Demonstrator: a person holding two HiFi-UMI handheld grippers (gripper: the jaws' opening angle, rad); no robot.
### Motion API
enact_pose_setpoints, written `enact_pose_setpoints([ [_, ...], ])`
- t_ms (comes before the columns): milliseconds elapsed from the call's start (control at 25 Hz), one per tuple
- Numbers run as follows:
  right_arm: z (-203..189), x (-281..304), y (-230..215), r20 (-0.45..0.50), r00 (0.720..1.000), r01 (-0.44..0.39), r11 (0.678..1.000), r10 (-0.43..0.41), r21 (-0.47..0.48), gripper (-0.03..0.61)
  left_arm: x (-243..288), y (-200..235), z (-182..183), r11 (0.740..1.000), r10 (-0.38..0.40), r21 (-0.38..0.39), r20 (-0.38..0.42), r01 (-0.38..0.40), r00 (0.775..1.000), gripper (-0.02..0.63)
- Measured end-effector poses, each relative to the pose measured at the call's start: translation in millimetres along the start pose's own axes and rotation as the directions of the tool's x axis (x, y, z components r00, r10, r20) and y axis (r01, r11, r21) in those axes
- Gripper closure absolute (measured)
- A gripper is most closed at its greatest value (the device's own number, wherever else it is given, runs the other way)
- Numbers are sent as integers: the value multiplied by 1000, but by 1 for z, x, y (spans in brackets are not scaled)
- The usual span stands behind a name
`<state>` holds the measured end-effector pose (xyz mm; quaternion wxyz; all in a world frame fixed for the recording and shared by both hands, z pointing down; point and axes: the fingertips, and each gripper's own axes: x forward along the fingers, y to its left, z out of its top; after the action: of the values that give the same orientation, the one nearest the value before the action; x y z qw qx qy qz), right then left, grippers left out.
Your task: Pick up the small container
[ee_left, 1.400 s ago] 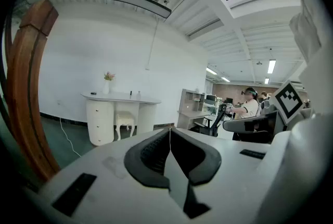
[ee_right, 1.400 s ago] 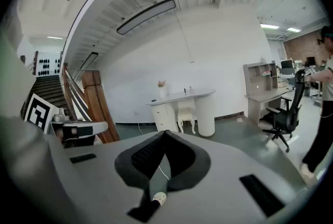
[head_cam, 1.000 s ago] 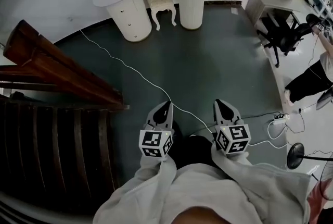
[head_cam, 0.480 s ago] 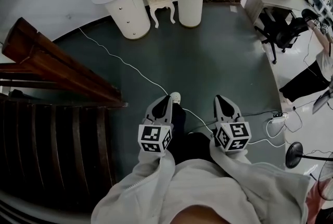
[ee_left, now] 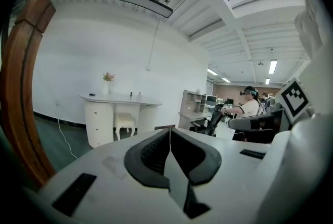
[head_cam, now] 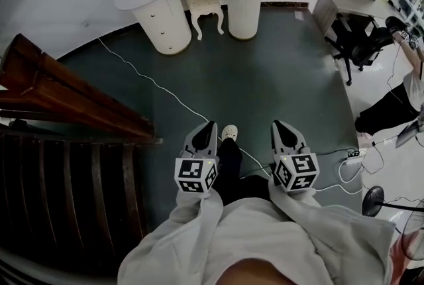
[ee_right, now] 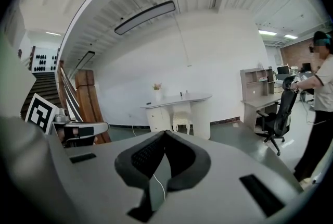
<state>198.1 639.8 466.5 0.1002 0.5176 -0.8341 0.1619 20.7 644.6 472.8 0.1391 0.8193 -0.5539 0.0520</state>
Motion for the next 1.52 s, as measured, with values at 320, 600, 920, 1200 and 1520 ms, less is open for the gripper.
enact_pose_setpoints([
  [320,52,68,-12,24,1000,-9,1000,9,-13,528,72,38,47,999,-32,21,30,32,999,595],
  [600,84,124,-25,37,999,2,1000,-2,-7,528,123,77,76,999,-28,24,42,27,999,595],
  [920,102,186,-26,19,1000,-2,1000,2,-4,528,166,124,91,1000,-21,9,33,21,999,595],
  [1200,109,230,-29,-4,1000,14,1000,-14,8,528,203,154,96,999,-47,-2,9,47,999,595],
  [1520,119,262,-32,-11,999,53,998,-53,21,528,242,175,103,995,-102,-6,-15,102,995,595],
])
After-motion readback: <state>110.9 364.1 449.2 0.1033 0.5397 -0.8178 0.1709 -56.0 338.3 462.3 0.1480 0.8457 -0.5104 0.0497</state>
